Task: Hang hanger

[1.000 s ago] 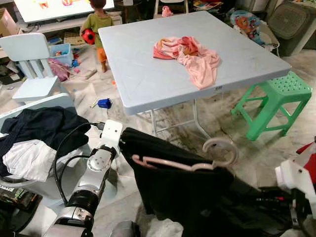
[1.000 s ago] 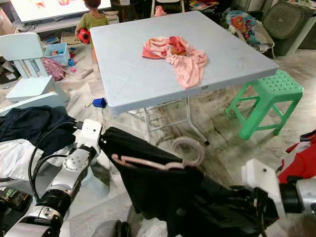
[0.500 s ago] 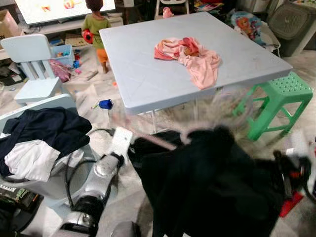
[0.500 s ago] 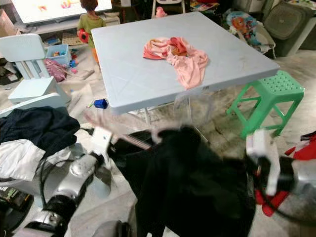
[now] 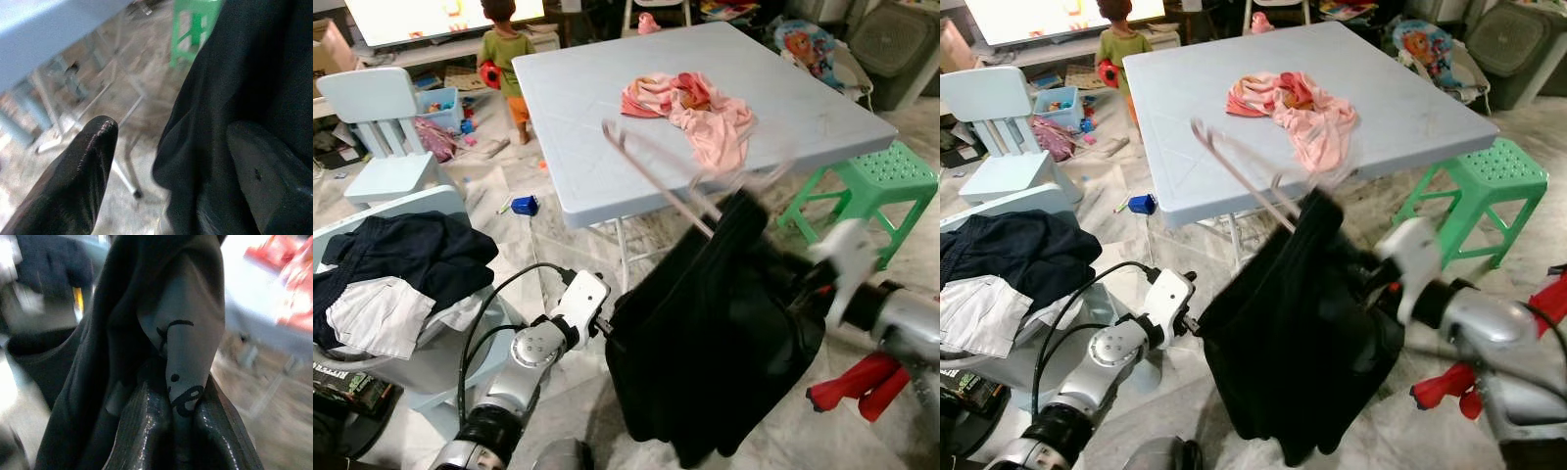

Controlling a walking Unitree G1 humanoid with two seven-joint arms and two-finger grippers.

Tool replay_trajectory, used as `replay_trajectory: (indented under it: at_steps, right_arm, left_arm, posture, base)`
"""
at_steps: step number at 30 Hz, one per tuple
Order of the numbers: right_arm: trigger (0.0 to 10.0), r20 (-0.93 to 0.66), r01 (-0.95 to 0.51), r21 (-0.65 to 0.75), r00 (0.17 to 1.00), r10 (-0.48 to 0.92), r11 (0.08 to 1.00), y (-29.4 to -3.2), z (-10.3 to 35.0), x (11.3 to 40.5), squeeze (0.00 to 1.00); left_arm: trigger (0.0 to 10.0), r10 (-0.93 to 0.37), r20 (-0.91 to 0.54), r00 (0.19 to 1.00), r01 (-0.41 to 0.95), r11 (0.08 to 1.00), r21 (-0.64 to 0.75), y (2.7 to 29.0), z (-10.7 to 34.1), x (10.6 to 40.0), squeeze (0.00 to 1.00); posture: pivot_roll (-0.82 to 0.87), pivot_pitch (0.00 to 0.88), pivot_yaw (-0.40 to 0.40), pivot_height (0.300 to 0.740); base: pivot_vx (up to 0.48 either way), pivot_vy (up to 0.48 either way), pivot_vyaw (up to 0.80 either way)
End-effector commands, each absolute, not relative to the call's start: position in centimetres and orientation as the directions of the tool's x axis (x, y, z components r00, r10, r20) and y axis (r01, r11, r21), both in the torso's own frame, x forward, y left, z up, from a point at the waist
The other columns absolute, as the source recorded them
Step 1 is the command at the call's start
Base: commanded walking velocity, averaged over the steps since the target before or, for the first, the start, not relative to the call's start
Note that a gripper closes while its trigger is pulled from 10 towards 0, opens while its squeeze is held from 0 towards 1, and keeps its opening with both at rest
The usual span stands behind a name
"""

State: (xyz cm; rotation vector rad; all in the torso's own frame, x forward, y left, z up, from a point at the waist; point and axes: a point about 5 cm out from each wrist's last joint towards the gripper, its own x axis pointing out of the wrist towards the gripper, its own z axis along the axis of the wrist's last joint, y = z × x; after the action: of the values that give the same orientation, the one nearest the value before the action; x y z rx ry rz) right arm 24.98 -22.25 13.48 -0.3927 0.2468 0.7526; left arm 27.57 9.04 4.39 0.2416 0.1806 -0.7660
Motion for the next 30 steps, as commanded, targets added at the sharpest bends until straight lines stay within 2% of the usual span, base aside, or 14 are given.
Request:
replay_trajectory:
  at_steps: [1, 5, 7, 9, 12, 15, 24, 25, 26, 30]
  right_arm:
    - [10.0, -0.336, -0.702, -0.358, 0.712, 0.616, 0.616, -21.7, 14.1, 25.5, 0.0]
    - [10.0, -0.353, -0.677, -0.427, 0.735, 0.578, 0.6, -21.6, 13.5, 26.3, 0.0]
    - [10.0, -0.353, -0.652, -0.473, 0.756, 0.551, 0.593, -21.5, 13.2, 26.9, 0.0]
    - [10.0, -0.349, -0.658, -0.479, 0.75, 0.562, 0.581, -21.1, 13.0, 27.3, 0.0]
    - [10.0, -0.349, -0.667, -0.487, 0.74, 0.575, 0.563, -20.8, 12.8, 27.4, 0.0]
    - [10.0, -0.451, -0.776, -0.452, 0.624, 0.638, 0.439, -20.6, 11.7, 26.3, 0.0]
    - [10.0, -0.587, -0.902, -0.334, 0.427, 0.688, 0.274, -21.3, 10.4, 25.4, 0.0]
    - [10.0, -0.602, -0.928, -0.291, 0.366, 0.71, 0.233, -21.1, 10.3, 25.0, 0.0]
    - [10.0, -0.606, -0.938, -0.273, 0.341, 0.718, 0.214, -21.0, 10.3, 24.8, 0.0]
    - [10.0, -0.623, -0.964, -0.236, 0.248, 0.742, 0.124, -21.2, 10.6, 24.5, 0.0]
  left_arm:
    - [10.0, -0.705, -0.246, 0.665, 0.746, 0.632, 0.207, 8.8, 4.8, 27.3, 1.0]
    - [10.0, -0.721, -0.268, 0.639, 0.768, 0.579, 0.273, 8.8, 4.6, 27.0, 1.0]
    - [10.0, -0.707, -0.29, 0.645, 0.758, 0.544, 0.36, 9.1, 4.4, 26.9, 1.0]
    - [10.0, -0.66, -0.291, 0.692, 0.712, 0.561, 0.422, 10.0, 4.4, 27.3, 1.0]
    - [10.0, -0.653, -0.279, 0.704, 0.7, 0.571, 0.428, 10.4, 4.7, 27.4, 1.0]
    - [10.0, -0.724, -0.237, 0.647, 0.73, 0.501, 0.464, 10.6, 5.8, 27.0, 1.0]
    - [10.0, -0.808, -0.178, 0.561, 0.755, 0.412, 0.511, 10.4, 7.5, 26.4, 1.0]
    - [10.0, -0.826, -0.18, 0.534, 0.78, 0.399, 0.482, 10.4, 7.6, 26.2, 0.7]
    - [10.0, -0.836, -0.188, 0.515, 0.797, 0.388, 0.463, 10.4, 7.5, 26.1, 0.0]
    - [10.0, -0.882, -0.251, 0.398, 0.882, 0.294, 0.367, 10.9, 6.7, 24.9, 0.0]
  posture:
    - [-0.07, 0.0, 0.043, 0.74]
    - [-0.07, 0.0, 0.042, 0.74]
    - [-0.07, 0.0, 0.042, 0.74]
    - [-0.06, 0.0, 0.04, 0.74]
    - [-0.06, 0.0, 0.038, 0.74]
    - [-0.05, 0.0, 0.039, 0.74]
    - [-0.05, 0.0, 0.038, 0.74]
    - [-0.05, 0.0, 0.038, 0.74]
    - [-0.05, 0.0, 0.038, 0.74]
    - [-0.04, 0.0, 0.034, 0.74]
  base:
    - [0.0, 0.0, 0.0]
    - [0.0, 0.0, 0.0]
    - [0.0, 0.0, 0.0]
    - [0.0, 0.0, 0.0]
    - [0.0, 0.0, 0.0]
    - [0.0, 0.0, 0.0]
    - [0.0, 0.0, 0.0]
    - [0.0, 0.0, 0.0]
    - [0.0, 0.0, 0.0]
    - [0.0, 0.0, 0.0]
